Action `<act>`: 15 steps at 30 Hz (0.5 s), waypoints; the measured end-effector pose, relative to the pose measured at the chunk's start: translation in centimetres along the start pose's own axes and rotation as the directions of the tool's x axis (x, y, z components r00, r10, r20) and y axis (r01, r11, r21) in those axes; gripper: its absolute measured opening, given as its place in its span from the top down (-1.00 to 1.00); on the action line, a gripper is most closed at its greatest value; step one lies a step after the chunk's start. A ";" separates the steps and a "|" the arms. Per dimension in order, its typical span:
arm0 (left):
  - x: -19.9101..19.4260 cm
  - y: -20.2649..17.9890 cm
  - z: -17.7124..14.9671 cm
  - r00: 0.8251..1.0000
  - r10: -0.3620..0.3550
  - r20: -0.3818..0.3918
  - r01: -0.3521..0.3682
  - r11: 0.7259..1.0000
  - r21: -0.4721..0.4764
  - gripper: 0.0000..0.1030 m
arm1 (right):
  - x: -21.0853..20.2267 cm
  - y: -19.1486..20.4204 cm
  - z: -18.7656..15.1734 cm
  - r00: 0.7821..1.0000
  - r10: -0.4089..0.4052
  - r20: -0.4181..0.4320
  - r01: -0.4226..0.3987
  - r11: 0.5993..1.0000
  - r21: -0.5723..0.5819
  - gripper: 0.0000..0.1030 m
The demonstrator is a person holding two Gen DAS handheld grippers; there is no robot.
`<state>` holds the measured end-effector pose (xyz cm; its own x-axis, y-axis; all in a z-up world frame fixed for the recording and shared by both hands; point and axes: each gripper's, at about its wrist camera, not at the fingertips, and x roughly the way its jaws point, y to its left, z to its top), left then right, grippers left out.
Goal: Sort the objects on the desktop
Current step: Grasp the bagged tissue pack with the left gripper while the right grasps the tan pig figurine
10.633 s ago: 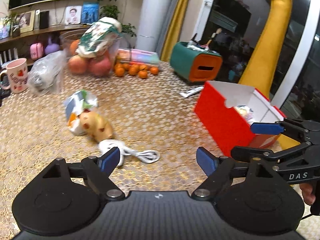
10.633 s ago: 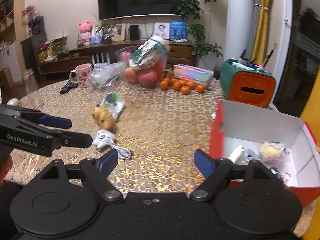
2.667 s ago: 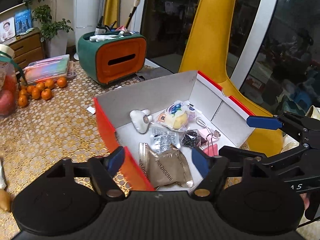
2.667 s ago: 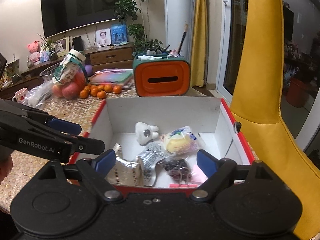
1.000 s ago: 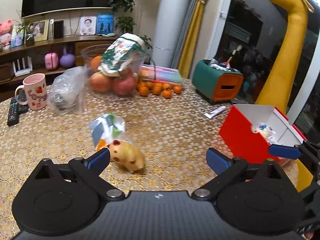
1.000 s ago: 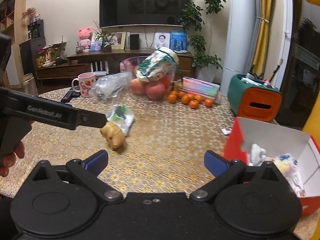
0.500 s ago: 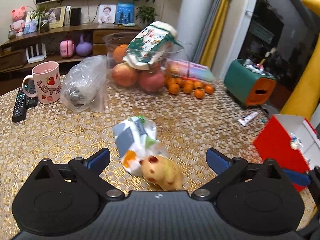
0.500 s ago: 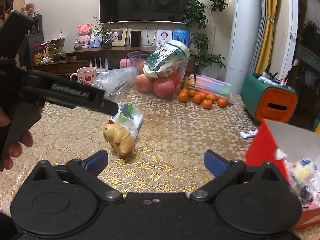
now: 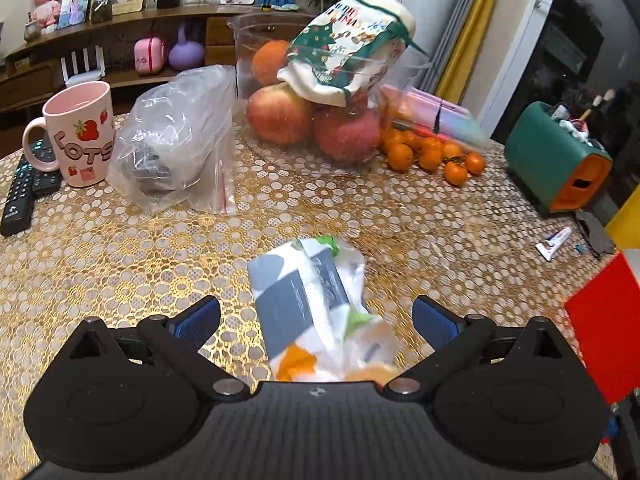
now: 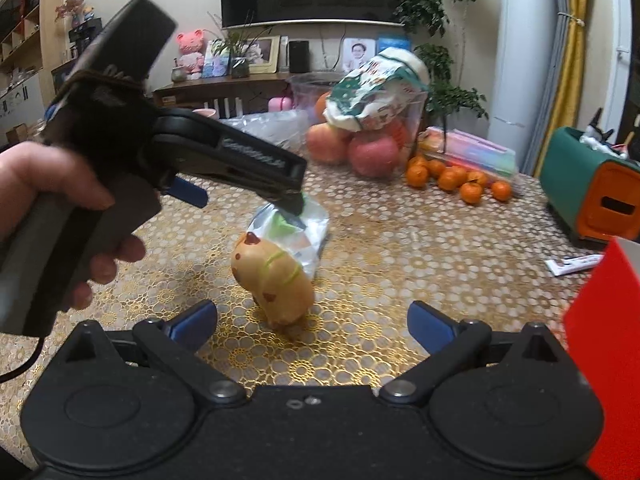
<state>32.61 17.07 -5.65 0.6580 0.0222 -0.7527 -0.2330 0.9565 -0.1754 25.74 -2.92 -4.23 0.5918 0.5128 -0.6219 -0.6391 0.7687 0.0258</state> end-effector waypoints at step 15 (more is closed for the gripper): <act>5.4 0.2 1.0 0.994 0.015 -0.104 -0.019 0.999 -0.036 -0.99 | 5.0 0.5 0.7 0.997 0.057 -0.050 -0.058 0.998 -0.021 -0.86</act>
<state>36.84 17.62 -9.17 0.5760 0.0065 -0.8174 -0.2710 0.9449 -0.1836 28.72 0.23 -6.77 0.5295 0.5361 -0.6575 -0.6822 0.7298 0.0456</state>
